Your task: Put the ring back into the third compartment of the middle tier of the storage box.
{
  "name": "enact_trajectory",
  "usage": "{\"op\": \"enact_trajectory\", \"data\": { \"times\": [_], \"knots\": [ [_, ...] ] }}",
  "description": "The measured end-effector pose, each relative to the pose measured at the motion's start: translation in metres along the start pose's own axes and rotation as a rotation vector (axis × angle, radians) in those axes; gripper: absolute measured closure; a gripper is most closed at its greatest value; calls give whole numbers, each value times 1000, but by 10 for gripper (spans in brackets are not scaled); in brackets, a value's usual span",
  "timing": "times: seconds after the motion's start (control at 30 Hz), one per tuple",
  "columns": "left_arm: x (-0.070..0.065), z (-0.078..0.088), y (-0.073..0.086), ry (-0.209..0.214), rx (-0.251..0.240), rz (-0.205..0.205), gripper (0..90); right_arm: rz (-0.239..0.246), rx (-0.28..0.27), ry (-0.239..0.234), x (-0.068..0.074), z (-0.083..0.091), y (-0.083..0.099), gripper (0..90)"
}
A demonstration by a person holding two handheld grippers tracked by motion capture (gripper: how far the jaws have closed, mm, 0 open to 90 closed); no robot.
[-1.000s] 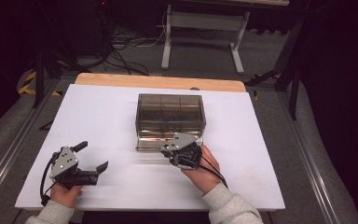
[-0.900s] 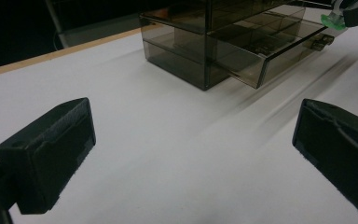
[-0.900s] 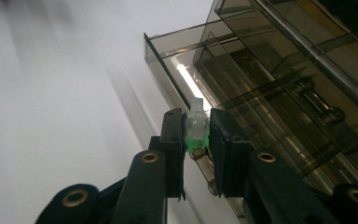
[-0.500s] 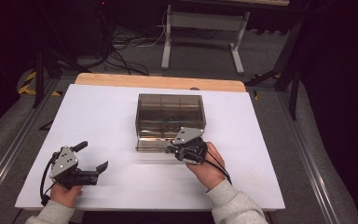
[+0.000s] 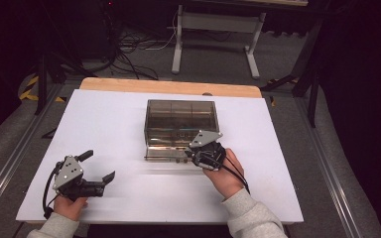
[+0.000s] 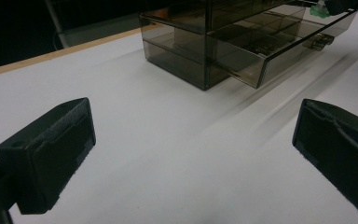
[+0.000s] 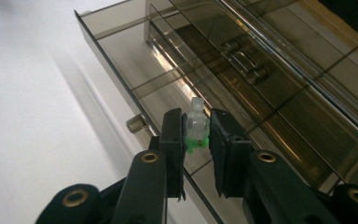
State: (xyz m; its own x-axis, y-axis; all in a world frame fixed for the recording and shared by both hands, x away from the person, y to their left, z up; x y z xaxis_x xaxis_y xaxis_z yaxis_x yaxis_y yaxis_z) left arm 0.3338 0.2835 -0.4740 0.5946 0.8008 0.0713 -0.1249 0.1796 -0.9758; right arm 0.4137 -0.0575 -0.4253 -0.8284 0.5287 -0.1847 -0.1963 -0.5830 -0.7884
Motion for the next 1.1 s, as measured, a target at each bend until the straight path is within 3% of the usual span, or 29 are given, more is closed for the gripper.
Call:
{"op": "enact_trajectory", "data": {
  "times": [0.5, 1.1],
  "knots": [
    [0, 0, 0, 1, 0, -1, 3, -92, 57, 31, -16, 1, 8, 759],
    [0, 0, 0, 2, -3, 0, 3, -117, 85, 72, -29, 2, 17, 760]
  ]
}}
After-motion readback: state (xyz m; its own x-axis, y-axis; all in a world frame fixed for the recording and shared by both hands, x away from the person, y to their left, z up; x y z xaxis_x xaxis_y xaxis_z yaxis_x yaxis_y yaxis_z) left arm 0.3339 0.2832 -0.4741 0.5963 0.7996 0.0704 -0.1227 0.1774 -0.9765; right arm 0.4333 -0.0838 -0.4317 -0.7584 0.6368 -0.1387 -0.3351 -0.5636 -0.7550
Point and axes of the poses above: each handheld gripper's, and its own axes: z roughly backward along the jaws, y roughly out of its underside, x roughly to its left, the point moved 4 cm from there along -z, roughly forward along the jaws, and after that the axes turned 7 degrees about -x, right-handed, at the moved point
